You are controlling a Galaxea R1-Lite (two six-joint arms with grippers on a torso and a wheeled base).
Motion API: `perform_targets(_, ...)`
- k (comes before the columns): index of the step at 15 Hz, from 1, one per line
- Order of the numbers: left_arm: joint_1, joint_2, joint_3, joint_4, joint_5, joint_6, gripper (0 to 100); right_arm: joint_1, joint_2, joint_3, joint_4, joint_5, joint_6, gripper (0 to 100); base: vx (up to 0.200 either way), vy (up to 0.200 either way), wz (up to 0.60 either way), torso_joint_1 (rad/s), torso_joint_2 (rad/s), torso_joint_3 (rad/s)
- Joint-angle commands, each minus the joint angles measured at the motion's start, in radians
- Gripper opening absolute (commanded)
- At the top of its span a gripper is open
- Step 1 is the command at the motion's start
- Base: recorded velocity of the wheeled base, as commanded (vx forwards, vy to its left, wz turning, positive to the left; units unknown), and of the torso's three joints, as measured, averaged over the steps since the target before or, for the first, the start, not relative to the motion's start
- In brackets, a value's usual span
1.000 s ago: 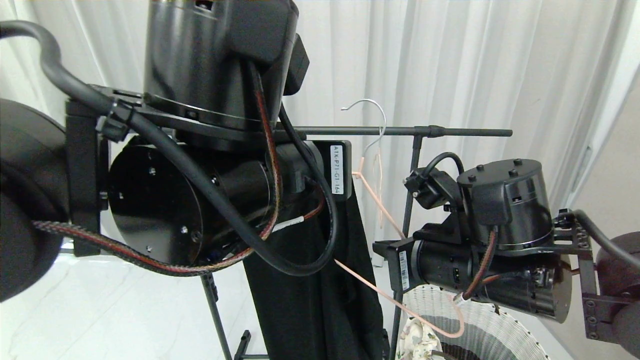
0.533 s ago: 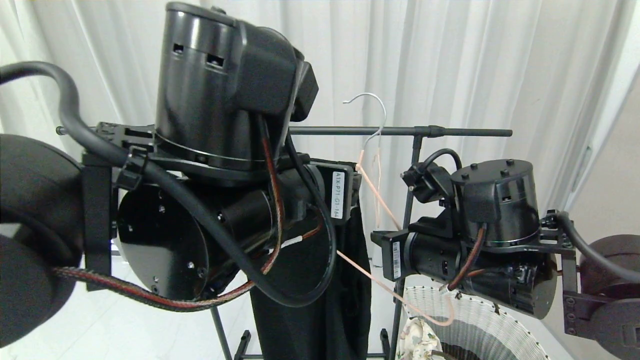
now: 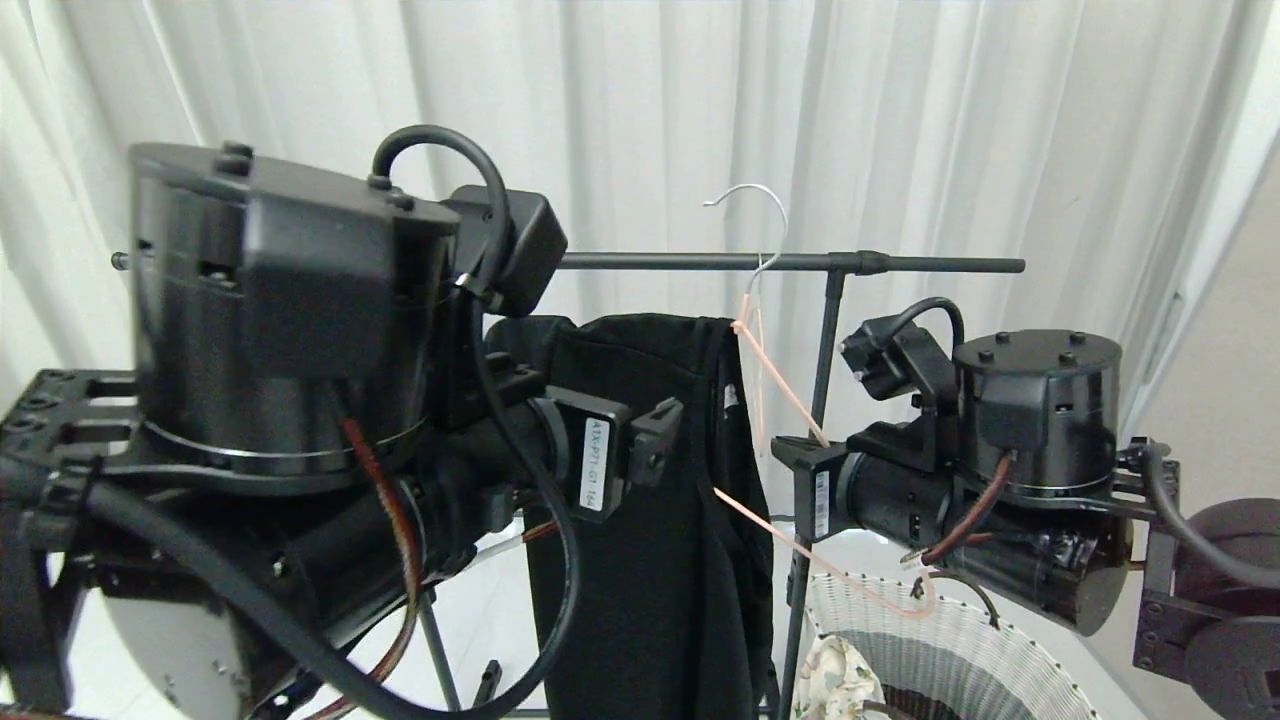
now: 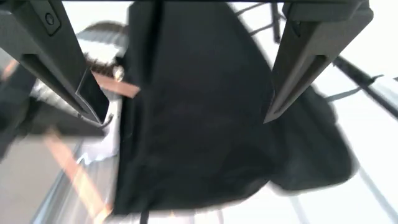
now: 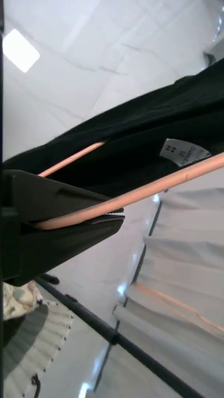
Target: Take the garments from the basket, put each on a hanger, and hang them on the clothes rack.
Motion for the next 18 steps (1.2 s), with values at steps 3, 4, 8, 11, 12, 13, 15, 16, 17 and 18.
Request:
perform_targets(3, 0.023, -0.216, 0.150, -0.004, -0.055, 0.088, 100, -0.036, -0.152, 0.195, -0.008, 0.150, -0.091, 0, 0.000, 0.000, 0.00, 0.000, 0.00, 0.000)
perform_targets(4, 0.040, -0.270, 0.196, -0.004, -0.128, 0.131, 100, -0.040, -0.189, 0.247, -0.008, 0.194, -0.134, 0, 0.000, 0.000, 0.00, 0.000, 0.00, 0.000)
perform_targets(8, 0.052, -0.366, 0.309, -0.006, -0.397, 0.183, 100, -0.037, -0.258, 0.344, -0.008, 0.271, -0.255, 0, 0.000, 0.000, 0.00, 0.000, 0.00, 0.000)
perform_targets(11, -0.006, -0.345, 0.340, -0.006, -0.575, 0.210, 100, -0.019, -0.304, 0.407, -0.008, 0.335, -0.350, 0, 0.000, 0.000, 0.00, 0.000, 0.00, 0.000)
perform_targets(12, -0.010, -0.335, 0.346, -0.007, -0.591, 0.220, 100, -0.017, -0.309, 0.414, -0.008, 0.338, -0.358, 0, 0.000, 0.000, 0.00, 0.000, 0.00, 0.000)
perform_targets(13, -0.027, -0.316, 0.351, -0.007, -0.623, 0.241, 100, -0.007, -0.319, 0.430, -0.008, 0.340, -0.364, 0, 0.000, 0.000, 0.00, 0.000, 0.00, 0.000)
perform_targets(15, -0.050, -0.266, 0.375, -0.007, -0.655, 0.244, 100, 0.027, -0.338, 0.445, -0.008, 0.338, -0.367, 0, 0.000, 0.000, 0.00, 0.000, 0.00, 0.000)
perform_targets(16, -0.053, -0.248, 0.388, -0.007, -0.658, 0.249, 100, 0.043, -0.341, 0.445, -0.008, 0.337, -0.369, 0, 0.000, 0.000, 0.00, 0.000, 0.00, 0.000)
perform_targets(17, -0.053, -0.228, 0.391, -0.007, -0.658, 0.250, 100, 0.053, -0.343, 0.445, -0.008, 0.337, -0.373, 0, 0.000, 0.000, 0.00, 0.000, 0.00, 0.000)
perform_targets(18, -0.052, -0.210, 0.391, -0.007, -0.658, 0.249, 100, 0.066, -0.343, 0.445, -0.008, 0.337, -0.381, 0, 0.000, 0.000, 0.00, 0.000, 0.00, 0.000)
